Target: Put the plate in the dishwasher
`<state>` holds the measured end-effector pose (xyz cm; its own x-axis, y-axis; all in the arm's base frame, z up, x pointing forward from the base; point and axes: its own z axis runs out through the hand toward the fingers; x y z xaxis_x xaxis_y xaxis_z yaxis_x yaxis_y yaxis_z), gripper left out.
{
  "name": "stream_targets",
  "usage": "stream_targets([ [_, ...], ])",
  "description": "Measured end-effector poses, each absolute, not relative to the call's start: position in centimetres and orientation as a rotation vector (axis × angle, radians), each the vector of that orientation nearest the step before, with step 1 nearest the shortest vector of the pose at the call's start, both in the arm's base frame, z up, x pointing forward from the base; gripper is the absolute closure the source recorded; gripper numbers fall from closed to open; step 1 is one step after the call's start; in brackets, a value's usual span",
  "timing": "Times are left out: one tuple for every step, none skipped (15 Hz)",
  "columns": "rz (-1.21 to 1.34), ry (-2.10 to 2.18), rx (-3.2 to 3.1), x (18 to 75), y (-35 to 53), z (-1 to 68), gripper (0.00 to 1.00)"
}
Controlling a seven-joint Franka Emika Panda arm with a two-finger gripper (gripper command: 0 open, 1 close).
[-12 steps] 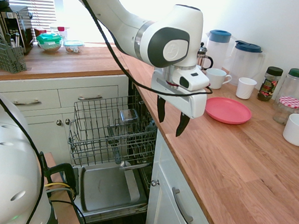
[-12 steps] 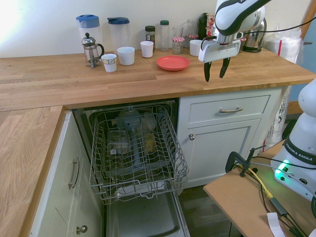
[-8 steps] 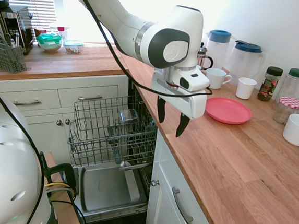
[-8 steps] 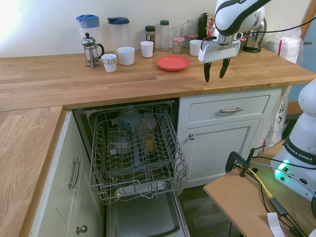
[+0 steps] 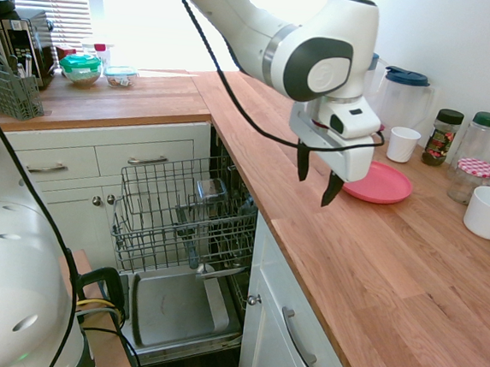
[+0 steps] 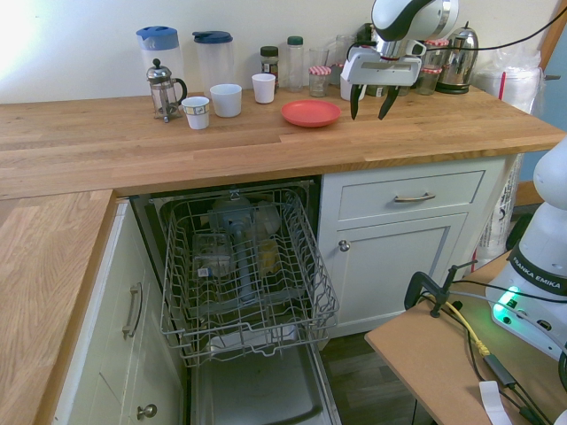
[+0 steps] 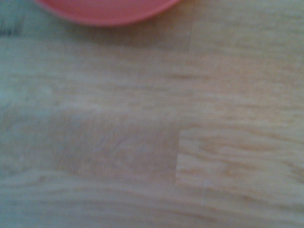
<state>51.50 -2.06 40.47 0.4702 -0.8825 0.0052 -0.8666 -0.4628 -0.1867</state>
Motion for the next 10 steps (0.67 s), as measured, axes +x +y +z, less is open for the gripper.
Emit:
stream_targets([
  [-0.156,1.559,-2.512,53.0,-2.9,40.4,0.0],
  [-0.157,1.576,-2.472,54.6,-3.7,40.2,0.0],
  [-0.157,1.58,-2.43,56.2,-4.4,40.0,0.0],
  [-0.151,1.575,-2.395,57.8,-5.0,39.6,0.0],
  [-0.142,1.577,-2.362,59.3,-5.6,38.9,0.0],
  [-0.134,1.589,-2.333,60.9,-6.2,38.2,0.0],
  [-0.127,1.605,-2.305,62.3,-6.7,37.5,0.0],
  [-0.121,1.617,-2.277,63.6,-7.1,36.9,0.0],
  [-0.118,1.627,-2.258,64.7,-7.4,36.2,0.0],
  [-0.114,1.637,-2.24,65.7,-7.7,35.6,0.0],
])
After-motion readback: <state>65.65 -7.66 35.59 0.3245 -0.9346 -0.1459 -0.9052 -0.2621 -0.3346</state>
